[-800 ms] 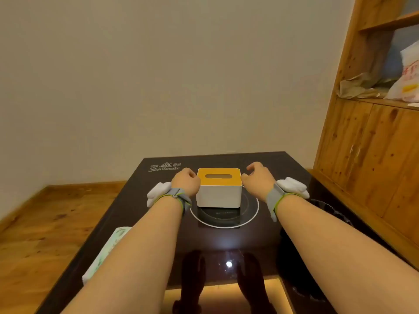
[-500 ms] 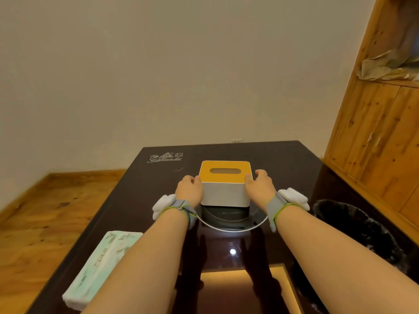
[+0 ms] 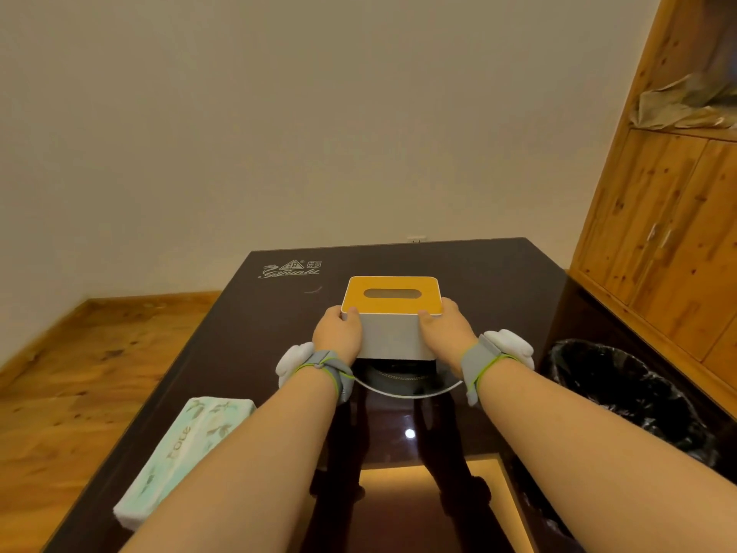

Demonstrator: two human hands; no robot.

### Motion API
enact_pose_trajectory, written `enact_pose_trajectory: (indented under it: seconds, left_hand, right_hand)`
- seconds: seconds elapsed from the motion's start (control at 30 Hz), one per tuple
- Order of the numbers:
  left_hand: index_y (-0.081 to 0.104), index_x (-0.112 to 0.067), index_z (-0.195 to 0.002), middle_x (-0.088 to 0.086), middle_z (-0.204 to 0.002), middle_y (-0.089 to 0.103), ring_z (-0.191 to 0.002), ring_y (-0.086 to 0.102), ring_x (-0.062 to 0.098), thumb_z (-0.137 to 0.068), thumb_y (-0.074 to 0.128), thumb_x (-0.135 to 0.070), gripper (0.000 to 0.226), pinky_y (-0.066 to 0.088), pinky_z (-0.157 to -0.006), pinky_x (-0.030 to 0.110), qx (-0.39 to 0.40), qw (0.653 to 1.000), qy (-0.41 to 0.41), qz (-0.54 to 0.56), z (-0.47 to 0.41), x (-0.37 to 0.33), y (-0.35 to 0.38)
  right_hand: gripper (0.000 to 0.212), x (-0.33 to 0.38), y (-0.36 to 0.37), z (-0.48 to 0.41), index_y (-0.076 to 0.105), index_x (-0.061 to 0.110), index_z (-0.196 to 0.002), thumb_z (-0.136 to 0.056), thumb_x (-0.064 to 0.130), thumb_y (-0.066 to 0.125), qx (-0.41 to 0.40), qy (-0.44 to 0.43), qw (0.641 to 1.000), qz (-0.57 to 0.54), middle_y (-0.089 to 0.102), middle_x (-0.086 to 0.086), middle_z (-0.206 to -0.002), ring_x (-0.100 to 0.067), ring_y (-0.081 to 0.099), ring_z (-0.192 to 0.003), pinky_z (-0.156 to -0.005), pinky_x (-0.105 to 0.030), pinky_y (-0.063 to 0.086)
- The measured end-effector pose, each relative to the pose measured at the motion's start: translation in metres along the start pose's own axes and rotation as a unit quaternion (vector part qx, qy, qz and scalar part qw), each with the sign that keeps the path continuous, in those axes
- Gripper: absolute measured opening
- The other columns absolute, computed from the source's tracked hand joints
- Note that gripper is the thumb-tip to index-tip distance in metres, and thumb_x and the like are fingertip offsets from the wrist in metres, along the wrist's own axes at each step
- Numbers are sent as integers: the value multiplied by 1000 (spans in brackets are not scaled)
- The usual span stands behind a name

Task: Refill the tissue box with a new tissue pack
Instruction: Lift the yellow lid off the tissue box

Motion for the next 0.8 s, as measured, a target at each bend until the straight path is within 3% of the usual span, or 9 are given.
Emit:
enact_pose_trajectory:
  seconds: [0.23, 0.47, 0.63, 0.8]
  left_hand:
    - [59, -8, -107, 6, -93, 60, -84, 52, 25, -96, 41, -34, 33, 38, -72, 31, -43, 999, 16, 26, 49, 1, -34]
    - [54, -19, -103, 2, -96, 62, -84, 57, 23, -92, 42, -42, 27, 40, -69, 32, -77, 996, 30, 37, 118, 10, -63]
    - [49, -20, -98, 3, -97, 54, -87, 54, 26, -92, 42, -42, 24, 44, -73, 36, -133, 990, 28, 33, 163, 39, -76]
    - [51, -17, -99, 7, -98, 56, -91, 56, 27, -93, 44, -39, 24, 47, -80, 41, -137, 987, 50, 74, 192, 54, -81]
  right_hand:
    - [32, 20, -15, 50, 47, 14, -129, -99, 26, 45, 4, -62, 998, -18, 58, -6, -110, -25, 52, -96, -84, -32, 41]
    - [26, 8, -20, 114, 52, 23, -123, -97, 26, 48, -8, -81, 991, -105, 56, 10, -88, -20, 56, -91, -79, -32, 43]
    - [35, -17, -2, 157, 46, 24, -128, -94, 29, 54, 13, -62, 989, -133, 58, -7, -109, -20, 56, -94, -75, -32, 45]
    - [25, -33, 4, 185, 43, 34, -114, -91, 31, 54, 3, -80, 985, -151, 55, -12, -113, -25, 57, -102, -76, -33, 47]
Point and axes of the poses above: each hand's wrist, its own z-axis away from the middle knuckle, its own y-axis out of the palm, x = y × z, the point moved 9 cm from there along -z, towards the middle knuckle
